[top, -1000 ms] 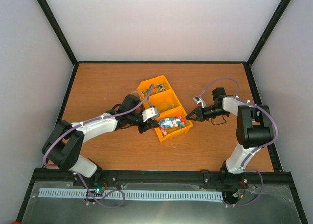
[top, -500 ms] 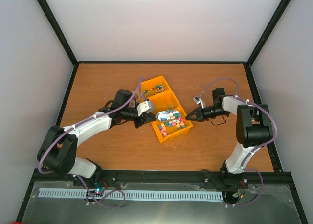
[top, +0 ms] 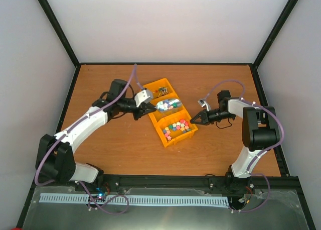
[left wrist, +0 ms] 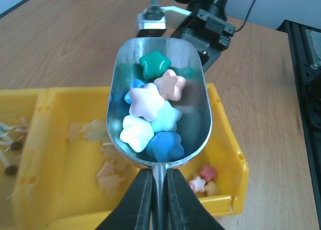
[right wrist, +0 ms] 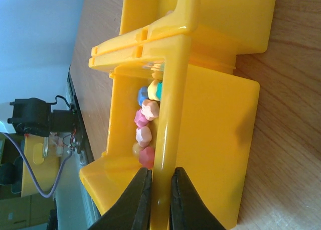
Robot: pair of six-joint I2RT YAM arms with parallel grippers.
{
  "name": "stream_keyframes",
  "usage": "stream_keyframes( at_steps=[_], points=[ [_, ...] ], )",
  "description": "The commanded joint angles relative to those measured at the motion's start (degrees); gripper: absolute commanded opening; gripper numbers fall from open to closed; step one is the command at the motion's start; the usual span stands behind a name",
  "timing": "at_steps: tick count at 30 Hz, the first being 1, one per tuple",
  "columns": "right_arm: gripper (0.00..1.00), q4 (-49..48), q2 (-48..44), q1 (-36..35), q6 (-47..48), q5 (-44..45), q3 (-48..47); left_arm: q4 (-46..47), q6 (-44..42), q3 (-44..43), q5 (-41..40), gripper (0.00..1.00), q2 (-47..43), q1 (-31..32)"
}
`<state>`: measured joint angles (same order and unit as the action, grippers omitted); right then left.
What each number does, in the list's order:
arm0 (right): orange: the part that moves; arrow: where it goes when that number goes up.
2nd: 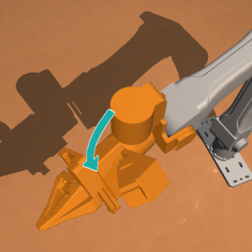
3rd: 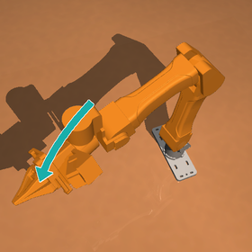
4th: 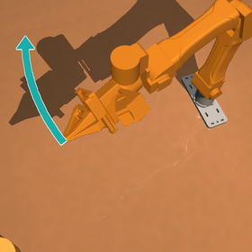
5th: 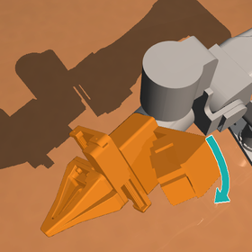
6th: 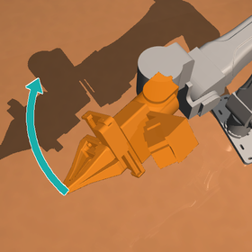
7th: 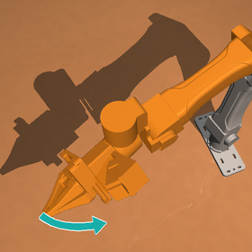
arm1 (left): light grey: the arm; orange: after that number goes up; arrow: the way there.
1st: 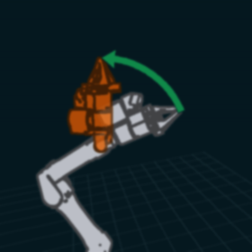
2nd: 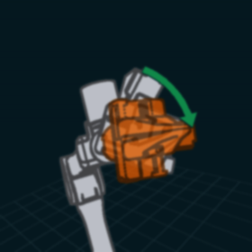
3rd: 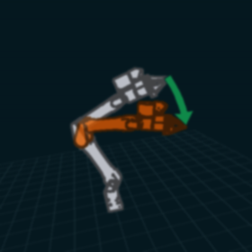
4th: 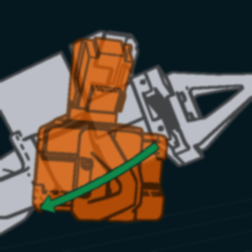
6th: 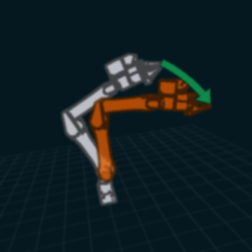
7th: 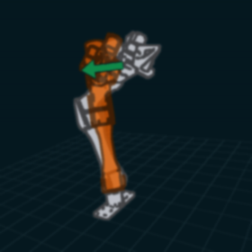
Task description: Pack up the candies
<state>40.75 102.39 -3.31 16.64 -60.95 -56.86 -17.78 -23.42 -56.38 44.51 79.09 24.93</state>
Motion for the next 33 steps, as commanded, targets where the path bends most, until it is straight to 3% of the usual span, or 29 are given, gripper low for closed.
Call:
stream_keyframes(
  at_steps=[1,17,23,30,33],
  points=[
    [0.03,-0.7,-0.3,-0.7,1.8,2.9,0.5,-11.5,-4.5,-5.7,1.9,0.01,-2.8,-4.8],
    [0.03,-5.1,-4.8,4.8,-4.7,4.5,3.6,-34.3,-19.7,-12.7,1.5,0.01,-5.7,-27.6],
    [0.03,-6.9,-9.6,6.0,-7.0,6.5,6.0,-40.0,-24.7,-15.1,0.5,0.01,-4.5,-31.7],
    [0.03,-8.4,-12.7,6.0,-8.1,6.7,7.8,-43.9,-30.3,-16.6,-3.6,0.01,-2.6,-32.3],
    [0.20,-7.4,-11.6,6.0,-7.0,5.6,7.0,-44.4,-30.7,-16.9,-4.1,0.01,-1.8,-32.3]
  ],
)
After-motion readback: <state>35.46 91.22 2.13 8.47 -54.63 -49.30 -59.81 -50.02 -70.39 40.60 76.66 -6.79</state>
